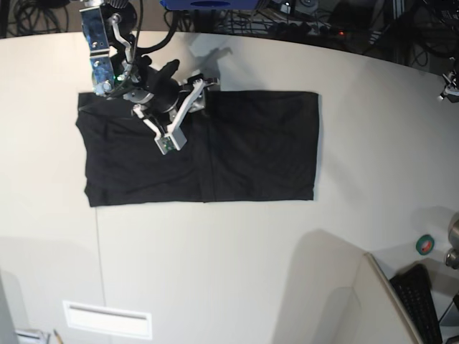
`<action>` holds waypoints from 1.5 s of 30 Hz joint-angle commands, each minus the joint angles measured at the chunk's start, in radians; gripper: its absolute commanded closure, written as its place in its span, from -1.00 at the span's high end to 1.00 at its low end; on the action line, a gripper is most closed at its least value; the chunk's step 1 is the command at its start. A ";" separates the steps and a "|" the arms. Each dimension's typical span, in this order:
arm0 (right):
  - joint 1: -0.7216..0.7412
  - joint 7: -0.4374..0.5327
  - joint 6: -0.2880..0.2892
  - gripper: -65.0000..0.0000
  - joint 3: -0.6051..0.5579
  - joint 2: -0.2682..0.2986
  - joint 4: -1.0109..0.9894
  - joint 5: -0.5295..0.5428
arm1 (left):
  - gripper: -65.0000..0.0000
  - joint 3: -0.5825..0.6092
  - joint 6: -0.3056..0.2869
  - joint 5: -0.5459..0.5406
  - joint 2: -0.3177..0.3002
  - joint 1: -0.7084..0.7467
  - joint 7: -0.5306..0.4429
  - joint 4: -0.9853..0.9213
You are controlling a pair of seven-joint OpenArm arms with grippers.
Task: Layout the t-shirt on the table in an organized manner, then fold the t-shirt properly
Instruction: 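Move the right gripper to the shirt's end and smooth it flat, then grasp both ends of the folded shirt with both grippers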
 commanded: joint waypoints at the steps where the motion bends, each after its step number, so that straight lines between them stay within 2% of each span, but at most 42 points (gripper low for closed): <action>1: -0.005 0.020 0.006 0.17 0.005 -0.003 0.044 0.016 | -1.00 0.006 -0.004 -0.008 -0.022 -0.001 -0.021 0.016; 4: -0.036 0.022 0.008 0.22 0.068 -0.003 0.157 0.016 | -1.00 0.073 -0.004 -0.008 -0.022 -0.001 -0.021 0.022; 8: 0.018 0.013 0.008 0.23 0.270 -0.003 0.211 0.016 | -1.00 0.145 -0.004 -0.008 -0.016 -0.006 -0.026 0.022; 11: 0.124 -0.089 0.017 0.24 0.490 -0.002 0.134 0.016 | -1.00 0.248 -0.001 -0.004 -0.015 -0.013 -0.144 0.003; 13: 0.202 -0.171 0.071 0.25 0.611 0.020 0.074 0.016 | -1.00 0.340 -0.001 0.041 -0.015 -0.013 -0.230 -0.023; 15: 0.286 -0.239 0.160 0.25 0.721 0.049 -0.019 0.016 | -1.00 0.423 -0.003 0.094 -0.015 -0.022 -0.301 -0.061; 17: 0.349 -0.274 0.204 0.25 0.790 0.098 -0.128 0.013 | -1.00 0.478 -0.003 0.110 -0.013 -0.027 -0.350 -0.101; 20: 0.411 -0.270 0.212 0.25 0.806 0.175 -0.320 0.016 | -1.00 0.540 -0.004 0.114 -0.013 -0.067 -0.397 -0.165; 24: 0.464 -0.216 0.217 0.25 0.804 0.221 -0.506 0.016 | -1.00 0.592 -0.004 0.116 -0.013 -0.119 -0.408 -0.236; 26: 0.480 -0.213 0.266 0.25 0.804 0.232 -0.564 0.016 | -1.00 0.616 -0.004 0.116 -0.013 -0.136 -0.408 -0.253; 28: 0.484 -0.213 0.331 0.25 0.804 0.232 -0.604 0.016 | -1.00 0.639 -0.004 0.116 -0.012 -0.150 -0.408 -0.254; 33: 0.477 -0.221 0.331 0.23 0.794 0.215 -0.625 0.016 | -1.00 0.682 -0.004 0.116 -0.012 -0.174 -0.408 -0.264; 38: 0.451 -0.236 0.331 0.22 0.698 0.187 -0.615 0.016 | -1.00 0.722 -0.001 0.117 0.031 -0.179 -0.408 -0.254; 41: 0.432 -0.234 0.331 0.22 0.698 0.155 -0.591 0.016 | -1.00 0.741 -0.001 0.117 0.064 -0.188 -0.408 -0.256; 45: 0.421 -0.237 0.331 0.22 0.692 0.150 -0.585 0.016 | -1.00 0.742 0.000 0.117 0.085 -0.194 -0.408 -0.256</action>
